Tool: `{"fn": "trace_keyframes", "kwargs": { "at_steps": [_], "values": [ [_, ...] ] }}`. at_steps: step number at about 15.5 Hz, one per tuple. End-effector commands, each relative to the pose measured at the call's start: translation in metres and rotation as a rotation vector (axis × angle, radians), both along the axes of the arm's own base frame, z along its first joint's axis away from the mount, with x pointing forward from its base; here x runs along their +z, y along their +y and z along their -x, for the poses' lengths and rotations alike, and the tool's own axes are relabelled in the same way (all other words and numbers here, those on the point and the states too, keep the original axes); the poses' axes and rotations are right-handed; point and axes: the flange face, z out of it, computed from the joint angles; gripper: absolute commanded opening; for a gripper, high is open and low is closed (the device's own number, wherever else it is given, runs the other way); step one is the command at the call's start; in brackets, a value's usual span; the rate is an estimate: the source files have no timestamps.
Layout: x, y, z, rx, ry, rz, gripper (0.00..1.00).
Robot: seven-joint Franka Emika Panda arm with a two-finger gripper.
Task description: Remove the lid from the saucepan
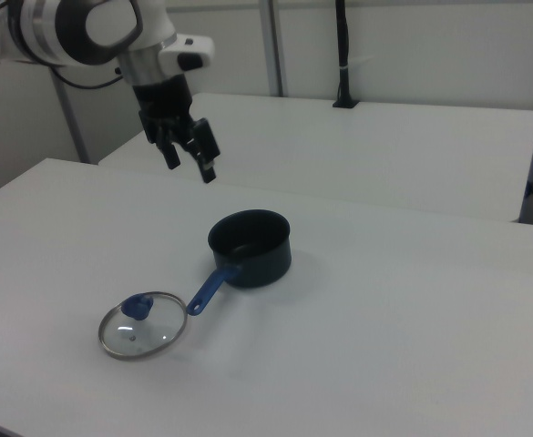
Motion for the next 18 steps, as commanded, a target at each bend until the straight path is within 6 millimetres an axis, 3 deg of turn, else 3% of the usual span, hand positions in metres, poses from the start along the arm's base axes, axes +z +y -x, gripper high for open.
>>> {"fn": "trace_keyframes", "kwargs": {
  "at_steps": [1, 5, 8, 18],
  "values": [
    [0.022, -0.024, 0.007, 0.140, -0.024, -0.003, 1.00],
    [0.022, -0.031, 0.008, 0.243, -0.011, 0.002, 1.00],
    [0.017, -0.037, 0.004, 0.228, -0.003, -0.007, 1.00],
    [0.025, -0.027, 0.005, 0.191, -0.031, -0.052, 1.00]
  ]
}}
